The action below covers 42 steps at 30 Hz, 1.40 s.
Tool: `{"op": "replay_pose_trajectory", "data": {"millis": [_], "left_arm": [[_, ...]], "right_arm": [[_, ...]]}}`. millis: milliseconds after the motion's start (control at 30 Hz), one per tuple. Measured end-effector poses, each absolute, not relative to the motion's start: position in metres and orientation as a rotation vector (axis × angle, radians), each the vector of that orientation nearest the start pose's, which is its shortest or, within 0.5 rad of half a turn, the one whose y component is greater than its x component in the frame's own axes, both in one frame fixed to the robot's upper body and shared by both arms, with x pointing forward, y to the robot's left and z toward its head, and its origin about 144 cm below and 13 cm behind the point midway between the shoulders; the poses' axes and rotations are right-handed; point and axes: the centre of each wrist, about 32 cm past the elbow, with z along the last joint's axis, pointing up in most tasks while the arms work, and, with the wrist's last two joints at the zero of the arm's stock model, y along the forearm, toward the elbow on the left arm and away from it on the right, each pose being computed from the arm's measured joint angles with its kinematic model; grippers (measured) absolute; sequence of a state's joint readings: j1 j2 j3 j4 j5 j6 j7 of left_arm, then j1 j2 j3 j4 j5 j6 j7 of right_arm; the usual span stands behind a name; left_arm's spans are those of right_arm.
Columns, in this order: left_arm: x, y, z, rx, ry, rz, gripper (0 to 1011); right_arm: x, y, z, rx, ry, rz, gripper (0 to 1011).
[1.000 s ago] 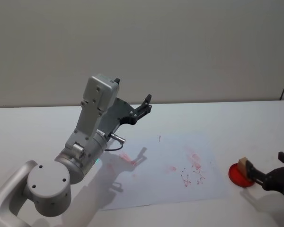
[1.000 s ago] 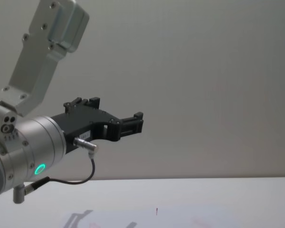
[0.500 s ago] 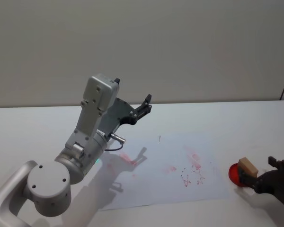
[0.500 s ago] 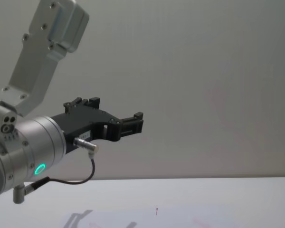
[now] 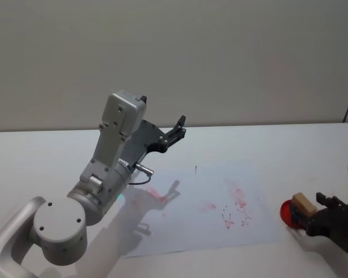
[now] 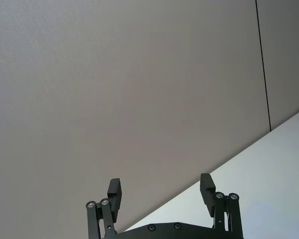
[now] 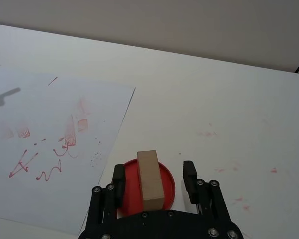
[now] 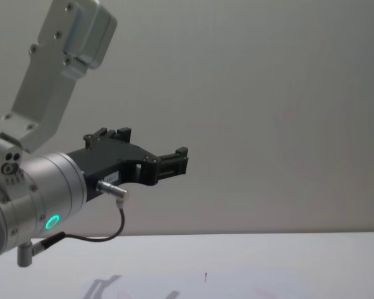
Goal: Use the one hand to pick up the stamp and affix it onto the A4 paper.
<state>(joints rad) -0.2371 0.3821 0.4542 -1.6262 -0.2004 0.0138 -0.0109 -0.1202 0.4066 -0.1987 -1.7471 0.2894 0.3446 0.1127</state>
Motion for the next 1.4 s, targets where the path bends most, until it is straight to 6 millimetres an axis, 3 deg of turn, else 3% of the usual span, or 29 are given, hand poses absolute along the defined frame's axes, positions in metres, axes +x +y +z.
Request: {"op": "replay_pose_trajectory", "data": {"millis": [567,967,1400], "left_arm": [[0.492,0.198,1.204,0.061,-0.268,1.124,1001],[0.492,0.198,1.204,0.061,-0.268,1.124,1001],[0.492,0.198,1.204,0.061,-0.268,1.124,1001]], "right_arm": [[0.42,-0.264,1.152,-0.364,0.198,-1.194,223],[0.431,-0.261,1.161,-0.315,0.141,-1.171,216],[0.466,-0.241,1.182,-0.192,0.053,-1.057,216]]}}
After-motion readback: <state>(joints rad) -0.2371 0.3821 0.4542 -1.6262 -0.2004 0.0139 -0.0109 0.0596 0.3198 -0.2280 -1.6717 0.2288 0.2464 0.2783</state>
